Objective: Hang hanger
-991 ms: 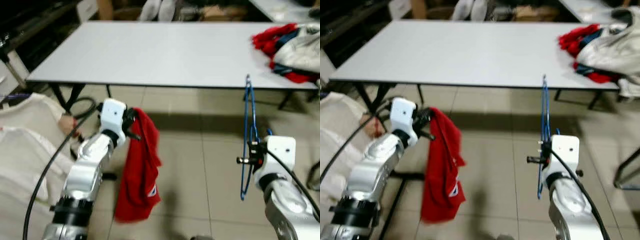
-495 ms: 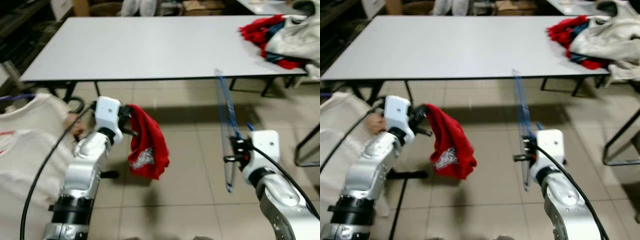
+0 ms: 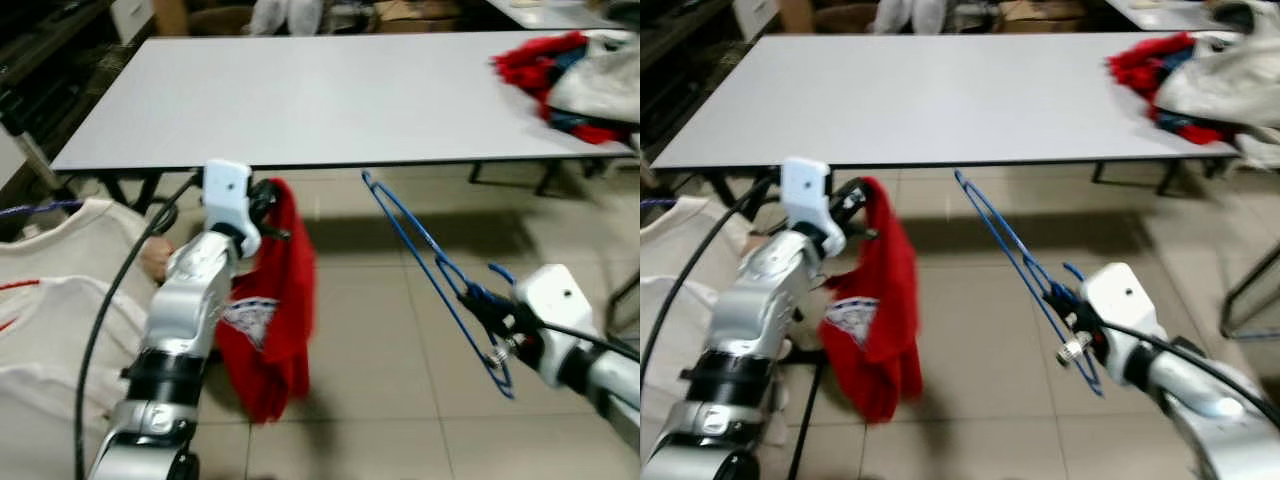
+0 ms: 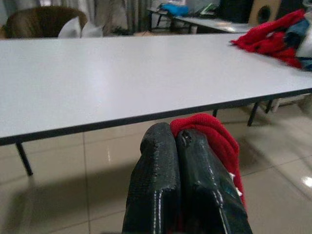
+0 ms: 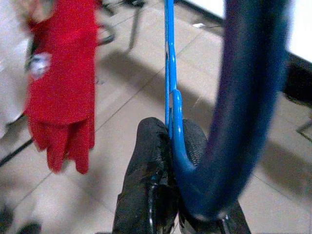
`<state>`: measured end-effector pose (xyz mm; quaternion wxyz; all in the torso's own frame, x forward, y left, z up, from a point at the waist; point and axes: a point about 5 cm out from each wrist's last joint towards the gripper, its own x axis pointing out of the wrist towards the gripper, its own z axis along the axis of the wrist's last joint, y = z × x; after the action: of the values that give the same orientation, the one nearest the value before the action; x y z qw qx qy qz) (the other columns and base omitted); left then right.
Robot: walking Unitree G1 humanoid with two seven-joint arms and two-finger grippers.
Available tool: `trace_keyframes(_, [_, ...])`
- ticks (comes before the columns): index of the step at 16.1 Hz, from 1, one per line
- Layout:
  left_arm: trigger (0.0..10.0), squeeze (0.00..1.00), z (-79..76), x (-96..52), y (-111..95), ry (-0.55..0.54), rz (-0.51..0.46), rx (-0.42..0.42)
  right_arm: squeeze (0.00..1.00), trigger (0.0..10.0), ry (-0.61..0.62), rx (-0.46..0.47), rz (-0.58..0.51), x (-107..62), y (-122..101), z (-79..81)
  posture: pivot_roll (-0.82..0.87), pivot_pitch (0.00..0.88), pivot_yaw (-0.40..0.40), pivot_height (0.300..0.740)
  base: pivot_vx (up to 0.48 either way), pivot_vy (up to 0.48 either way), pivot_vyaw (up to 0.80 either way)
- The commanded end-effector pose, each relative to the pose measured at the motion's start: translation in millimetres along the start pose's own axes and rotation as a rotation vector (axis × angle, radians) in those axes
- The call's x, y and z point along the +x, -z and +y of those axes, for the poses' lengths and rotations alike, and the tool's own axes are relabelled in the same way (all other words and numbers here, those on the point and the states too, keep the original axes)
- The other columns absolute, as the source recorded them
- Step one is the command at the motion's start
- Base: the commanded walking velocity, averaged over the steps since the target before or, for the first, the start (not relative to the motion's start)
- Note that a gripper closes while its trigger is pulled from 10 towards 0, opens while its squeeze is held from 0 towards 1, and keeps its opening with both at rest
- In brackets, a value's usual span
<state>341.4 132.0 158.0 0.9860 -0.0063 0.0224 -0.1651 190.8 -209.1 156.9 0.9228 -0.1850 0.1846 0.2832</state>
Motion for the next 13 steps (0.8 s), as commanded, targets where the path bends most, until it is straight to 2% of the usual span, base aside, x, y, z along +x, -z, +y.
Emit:
trace_keyframes(1, [10.0, 0.0, 6.0, 3.8, -8, -0.018, -0.024, 0.032, 0.0, 10.0, -0.087, -0.046, -0.022, -7.9, -6, 6.2, -0.09, 0.0, 0.044, 0.74, 0.315, 0.0, 0.0])
trace_keyframes(3, [10.0, 0.0, 6.3, 15.3, -23, -0.007, -0.063, 0.037, 0.0, 10.0, -0.139, -0.091, 0.013, -26.3, -6, -0.1, -0.11, 0.0, 0.06, 0.74, 0.315, 0.0, 0.0])
trace_keyframes(5, [10.0, 0.0, 6.6, 19.3, -31, -0.001, -0.083, 0.04, 0.0, 10.0, -0.176, -0.099, 0.015, -31.6, -7, 0.6, -0.11, 0.0, 0.067, 0.74, 0.317, 0.0, 0.0])
trace_keyframes(7, [10.0, 0.0, 0.4, 25.6, -48, 0.048, -0.127, 0.036, 0.0, 10.0, -0.242, -0.102, 0.01, -35.9, -9, 4.2, -0.12, 0.0, 0.074, 0.74, 0.317, 0.0, 0.0])
trace_keyframes(10, [10.0, 0.0, -13.3, 28.4, -56, 0.109, -0.156, 0.026, 0.0, 10.0, -0.32, -0.104, 0.008, -34.2, -10, 12.5, -0.11, 0.0, 0.068, 0.74, 0.319, 0.0, 0.0])
trace_keyframes(13, [10.0, 0.0, -30.4, 27.8, -69, 0.181, -0.201, 0.002, 0.0, 10.0, -0.335, -0.131, 0.019, -20.3, -11, 7.8, -0.1, 0.0, 0.04, 0.74, 0.319, 0.0, 0.0])
